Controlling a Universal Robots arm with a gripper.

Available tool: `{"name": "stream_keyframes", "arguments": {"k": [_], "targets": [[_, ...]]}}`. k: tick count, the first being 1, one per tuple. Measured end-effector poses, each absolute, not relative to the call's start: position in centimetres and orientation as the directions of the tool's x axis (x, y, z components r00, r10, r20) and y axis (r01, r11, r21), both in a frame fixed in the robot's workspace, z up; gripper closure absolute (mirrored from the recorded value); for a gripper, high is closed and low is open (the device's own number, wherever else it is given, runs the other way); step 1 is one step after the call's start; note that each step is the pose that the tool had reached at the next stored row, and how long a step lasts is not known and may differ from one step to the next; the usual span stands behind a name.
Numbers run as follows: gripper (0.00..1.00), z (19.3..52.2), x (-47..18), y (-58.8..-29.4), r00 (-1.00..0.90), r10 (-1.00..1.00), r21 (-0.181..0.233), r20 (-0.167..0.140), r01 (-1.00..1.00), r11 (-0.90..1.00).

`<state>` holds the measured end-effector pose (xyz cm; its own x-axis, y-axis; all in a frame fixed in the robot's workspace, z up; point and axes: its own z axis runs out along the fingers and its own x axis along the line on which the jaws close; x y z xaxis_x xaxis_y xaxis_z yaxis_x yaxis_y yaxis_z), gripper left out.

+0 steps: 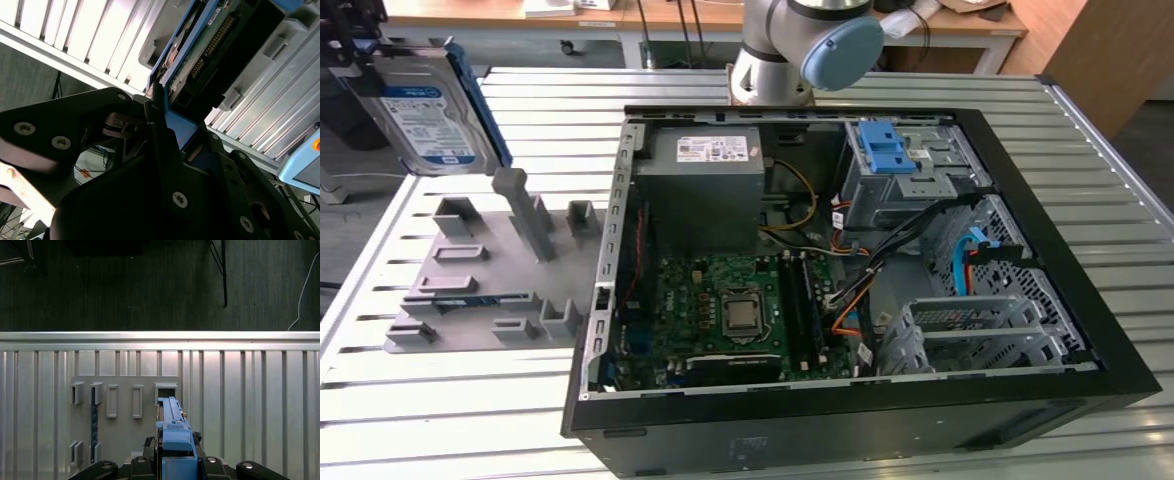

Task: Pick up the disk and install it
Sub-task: 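Pick up the disk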

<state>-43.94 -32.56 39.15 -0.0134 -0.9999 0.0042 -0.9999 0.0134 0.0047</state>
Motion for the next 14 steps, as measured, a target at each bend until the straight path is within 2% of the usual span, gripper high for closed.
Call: {"name": "stream_keyframes", "arguments": {"k": [14], "targets": [[0.64,39.74,-43.94,-32.55,-0.013,-1.000,0.005,0.004,-1.000,0.013]]}}
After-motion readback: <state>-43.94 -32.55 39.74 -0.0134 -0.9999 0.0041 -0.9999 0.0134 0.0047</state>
